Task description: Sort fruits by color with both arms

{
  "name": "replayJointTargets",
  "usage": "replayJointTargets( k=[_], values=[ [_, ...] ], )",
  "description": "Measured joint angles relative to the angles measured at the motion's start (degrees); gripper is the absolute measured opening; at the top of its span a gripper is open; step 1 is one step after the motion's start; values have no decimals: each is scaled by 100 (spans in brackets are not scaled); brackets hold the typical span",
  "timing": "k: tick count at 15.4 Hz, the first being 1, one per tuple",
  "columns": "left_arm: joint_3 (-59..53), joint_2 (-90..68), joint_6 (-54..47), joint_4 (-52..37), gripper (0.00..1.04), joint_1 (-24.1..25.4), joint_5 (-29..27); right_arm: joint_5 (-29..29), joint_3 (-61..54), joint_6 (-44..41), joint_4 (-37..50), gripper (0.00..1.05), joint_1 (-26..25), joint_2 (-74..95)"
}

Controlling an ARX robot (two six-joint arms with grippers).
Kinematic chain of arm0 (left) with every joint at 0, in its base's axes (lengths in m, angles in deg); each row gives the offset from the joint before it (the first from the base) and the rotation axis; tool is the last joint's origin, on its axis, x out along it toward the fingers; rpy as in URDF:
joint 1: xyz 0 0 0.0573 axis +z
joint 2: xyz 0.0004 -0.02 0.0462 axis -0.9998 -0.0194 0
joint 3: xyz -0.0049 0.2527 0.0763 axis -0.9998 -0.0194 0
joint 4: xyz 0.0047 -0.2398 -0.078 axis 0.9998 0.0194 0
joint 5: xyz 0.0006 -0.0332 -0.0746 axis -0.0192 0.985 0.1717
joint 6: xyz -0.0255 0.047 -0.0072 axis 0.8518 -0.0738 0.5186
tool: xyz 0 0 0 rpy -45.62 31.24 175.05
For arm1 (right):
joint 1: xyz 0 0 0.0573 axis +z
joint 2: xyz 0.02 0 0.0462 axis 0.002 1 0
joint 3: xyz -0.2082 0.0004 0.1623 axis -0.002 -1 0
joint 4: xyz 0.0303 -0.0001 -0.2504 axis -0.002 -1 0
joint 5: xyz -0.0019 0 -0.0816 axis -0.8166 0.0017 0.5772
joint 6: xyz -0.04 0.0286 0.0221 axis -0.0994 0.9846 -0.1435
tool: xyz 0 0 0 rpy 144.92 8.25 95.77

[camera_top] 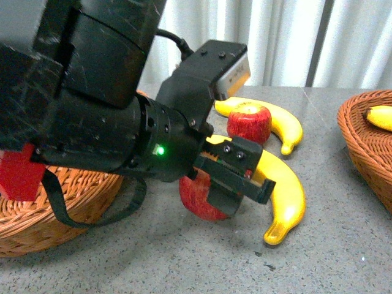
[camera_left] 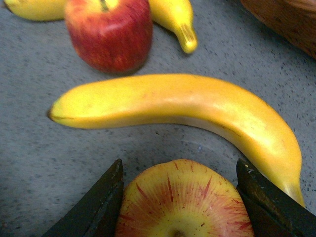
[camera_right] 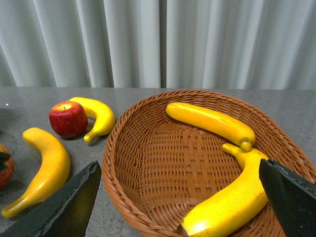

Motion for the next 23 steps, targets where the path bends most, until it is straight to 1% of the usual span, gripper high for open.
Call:
replayJointTargets(
  k=[2,4,5,7,9,15,17,18,19,20,21,23],
  values=[
    [149,494,144,15,60,234,-376,2,0,0,0,98,0,0],
    [319,1073,501,118,60,608,-994,2,0,0,-2,98,0,0],
    [308,1388,772,332,60,870,-1397,2,0,0,-2,98,0,0],
    [24,1735,1217,667,60,1270,-1869,2,0,0,0,98,0,0],
    [-398,1921,1554,872,60,1471,-1947,2,0,0,0,98,0,0],
    [-1272,1895,1976,538,60,1897,-2006,2,0,0,0,98,0,0],
    [-1344,1814,1991,455,60,1923,-1985,2,0,0,0,98,0,0],
    [-1360,1814,1996,442,70,1921,-1978,2,0,0,0,98,0,0],
    [-1388,1864,1991,431,88,1921,-1980,2,0,0,0,98,0,0],
    [-1432,2031,1950,439,100,1871,-2011,2,0,0,0,98,0,0],
    [-1432,2304,1937,476,97,1790,-2087,2,0,0,0,98,0,0],
    [-1298,2813,1722,542,98,1563,-2205,2,0,0,0,98,0,0]
  ],
)
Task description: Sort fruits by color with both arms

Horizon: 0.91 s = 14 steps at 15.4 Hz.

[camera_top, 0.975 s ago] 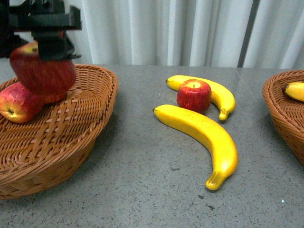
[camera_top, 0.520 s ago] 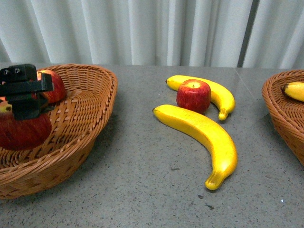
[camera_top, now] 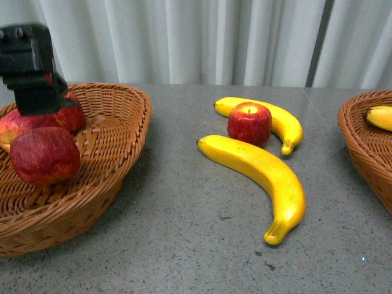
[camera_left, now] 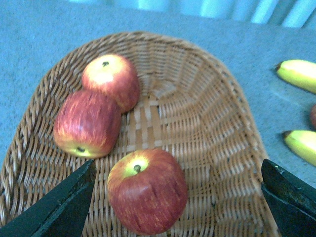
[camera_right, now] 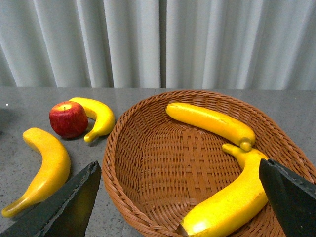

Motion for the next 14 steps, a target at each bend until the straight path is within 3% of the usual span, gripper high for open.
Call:
replayJointTargets(
  k=[8,14],
  values=[
    [857,-422,-1051,-378,98,-118,564,0,0,0,0,98,0,0],
    [2253,-1834,-1591,-487,98,-236,1486,0,0,0,0,98,0,0]
  ],
)
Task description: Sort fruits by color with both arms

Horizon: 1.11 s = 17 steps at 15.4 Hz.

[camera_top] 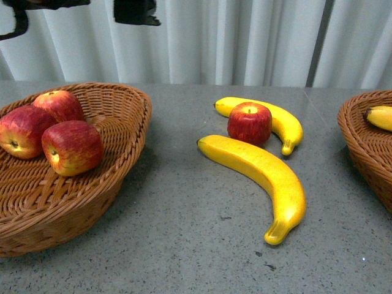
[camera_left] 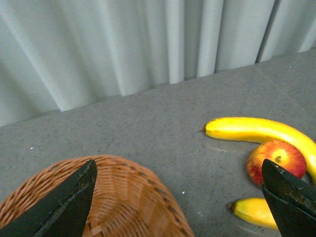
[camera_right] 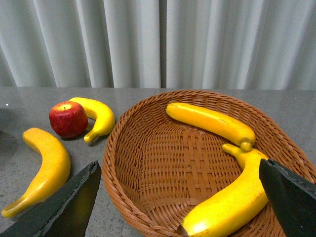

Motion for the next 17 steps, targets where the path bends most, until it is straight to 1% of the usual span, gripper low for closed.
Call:
replayJointTargets(
  k=[3,8,12,17],
  values=[
    [1038,-1093,-22,208,98,-240,426,0,0,0,0,98,0,0],
    [2315,-2848,13,396,98,-1145,815,0,0,0,0,98,0,0],
    [2542,-3445,11,472,98,-1268,675,0,0,0,0,98,0,0],
    [2573,-3657,4,461,98,-1340,632,0,0,0,0,98,0,0]
  ],
)
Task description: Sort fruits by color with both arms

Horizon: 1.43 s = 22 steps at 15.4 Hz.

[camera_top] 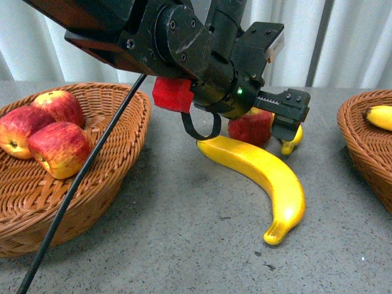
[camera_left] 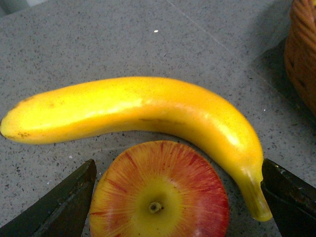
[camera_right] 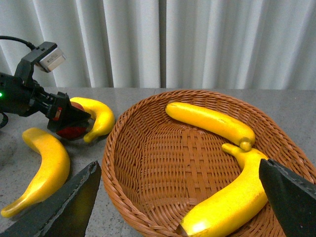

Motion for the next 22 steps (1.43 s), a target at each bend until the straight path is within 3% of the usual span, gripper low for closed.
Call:
replayJointTargets(
  k=[3,5,7,12,18,22],
  values=[
    [2,-210,-42,46,98,28,-59,0,0,0,0,98,0,0],
    [79,-245,-105,59,77,28,-72,0,0,0,0,98,0,0],
    [140,-247,-144,96,68,28,-81,0,0,0,0,98,0,0],
    [-46,302,-4,101,67,223,-647,0,0,0,0,98,0,0],
    [-901,1884,826,192,67,1093,-1910,2,0,0,0,98,0,0],
    [-1864,2173,1438,442,67,1534,-2280,0,0,0,2,98,0,0]
  ],
)
